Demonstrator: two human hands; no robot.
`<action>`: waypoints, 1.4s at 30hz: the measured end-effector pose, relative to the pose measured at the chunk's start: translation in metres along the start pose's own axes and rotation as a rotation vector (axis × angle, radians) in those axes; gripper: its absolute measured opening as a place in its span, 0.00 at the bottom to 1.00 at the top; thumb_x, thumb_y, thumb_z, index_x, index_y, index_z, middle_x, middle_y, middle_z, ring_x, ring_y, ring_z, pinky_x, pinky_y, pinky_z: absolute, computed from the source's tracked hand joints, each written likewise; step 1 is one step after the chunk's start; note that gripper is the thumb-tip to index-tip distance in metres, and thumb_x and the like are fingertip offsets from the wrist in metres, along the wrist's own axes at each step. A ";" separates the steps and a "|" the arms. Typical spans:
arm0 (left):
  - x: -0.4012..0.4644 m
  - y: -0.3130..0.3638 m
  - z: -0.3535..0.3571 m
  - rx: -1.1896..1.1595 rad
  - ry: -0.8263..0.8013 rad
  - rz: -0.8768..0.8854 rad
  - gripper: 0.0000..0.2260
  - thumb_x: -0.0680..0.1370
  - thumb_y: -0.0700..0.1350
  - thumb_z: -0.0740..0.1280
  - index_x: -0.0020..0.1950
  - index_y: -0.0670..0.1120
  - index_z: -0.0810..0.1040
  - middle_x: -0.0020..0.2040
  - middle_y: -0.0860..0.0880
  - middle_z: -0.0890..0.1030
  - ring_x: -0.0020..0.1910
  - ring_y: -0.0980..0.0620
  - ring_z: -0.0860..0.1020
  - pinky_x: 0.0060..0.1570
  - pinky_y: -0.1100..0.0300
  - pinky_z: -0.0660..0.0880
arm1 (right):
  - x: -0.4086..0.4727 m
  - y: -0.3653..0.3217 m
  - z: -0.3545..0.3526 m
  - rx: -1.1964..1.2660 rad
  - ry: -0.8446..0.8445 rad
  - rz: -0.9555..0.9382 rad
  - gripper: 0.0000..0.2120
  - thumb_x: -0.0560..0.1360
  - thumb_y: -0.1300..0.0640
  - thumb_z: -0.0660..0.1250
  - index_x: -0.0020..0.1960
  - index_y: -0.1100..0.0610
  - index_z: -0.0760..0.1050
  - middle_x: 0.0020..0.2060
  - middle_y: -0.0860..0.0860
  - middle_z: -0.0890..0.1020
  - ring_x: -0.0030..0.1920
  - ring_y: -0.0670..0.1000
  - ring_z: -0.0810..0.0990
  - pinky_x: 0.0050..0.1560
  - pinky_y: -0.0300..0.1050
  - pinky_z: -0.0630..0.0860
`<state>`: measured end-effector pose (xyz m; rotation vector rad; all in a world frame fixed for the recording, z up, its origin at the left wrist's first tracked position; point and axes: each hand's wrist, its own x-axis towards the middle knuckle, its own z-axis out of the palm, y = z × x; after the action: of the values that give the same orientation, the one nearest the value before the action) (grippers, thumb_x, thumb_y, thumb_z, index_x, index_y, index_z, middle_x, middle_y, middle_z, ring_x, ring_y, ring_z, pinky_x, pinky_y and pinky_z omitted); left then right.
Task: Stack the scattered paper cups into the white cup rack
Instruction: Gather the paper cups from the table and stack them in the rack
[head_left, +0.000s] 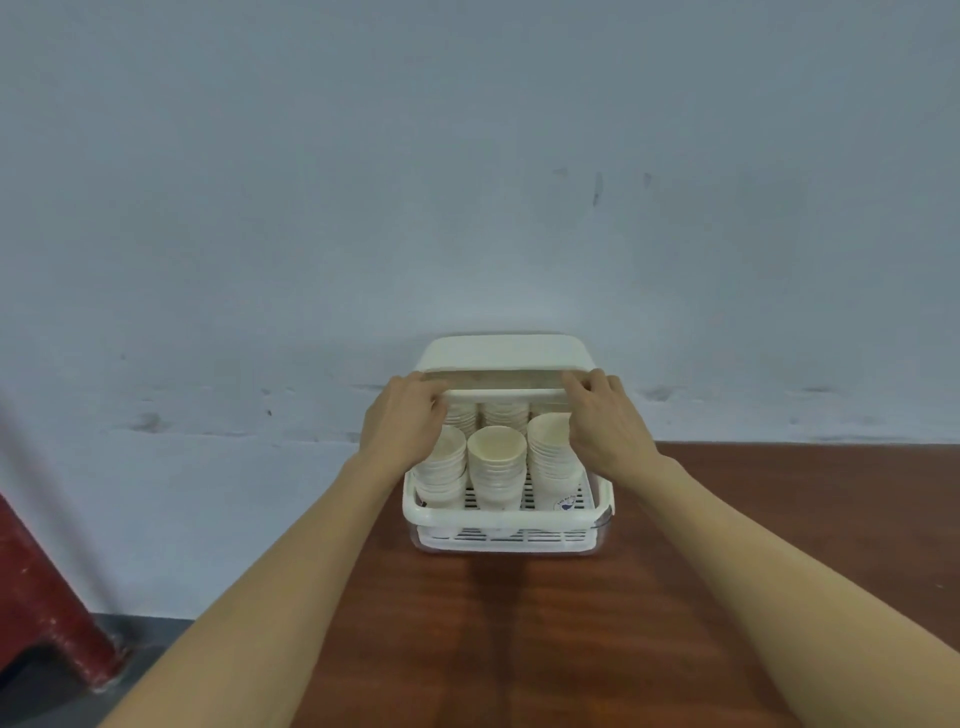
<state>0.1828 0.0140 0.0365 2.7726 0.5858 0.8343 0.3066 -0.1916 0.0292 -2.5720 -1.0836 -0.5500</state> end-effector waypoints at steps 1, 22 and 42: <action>-0.003 0.001 -0.001 -0.003 -0.003 -0.010 0.10 0.79 0.48 0.60 0.50 0.49 0.81 0.45 0.51 0.76 0.48 0.47 0.73 0.42 0.51 0.74 | -0.003 -0.001 0.000 -0.002 0.004 0.010 0.19 0.72 0.70 0.55 0.62 0.62 0.68 0.55 0.60 0.71 0.52 0.59 0.68 0.48 0.48 0.71; -0.080 0.000 0.027 0.015 -0.054 -0.087 0.07 0.74 0.53 0.70 0.44 0.50 0.79 0.43 0.53 0.78 0.45 0.49 0.76 0.43 0.53 0.74 | -0.074 -0.023 0.026 -0.019 -0.021 0.135 0.11 0.70 0.67 0.61 0.50 0.56 0.72 0.45 0.53 0.77 0.44 0.56 0.75 0.36 0.45 0.64; -0.123 0.021 0.008 0.071 -0.151 -0.093 0.16 0.78 0.53 0.61 0.63 0.48 0.73 0.61 0.48 0.74 0.58 0.46 0.72 0.55 0.49 0.73 | -0.103 -0.037 0.013 -0.055 -0.088 0.123 0.12 0.74 0.62 0.59 0.57 0.58 0.70 0.54 0.57 0.75 0.51 0.59 0.75 0.45 0.49 0.71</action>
<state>0.1000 -0.0571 -0.0246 2.8151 0.7226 0.5897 0.2159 -0.2250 -0.0248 -2.7113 -0.9416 -0.4466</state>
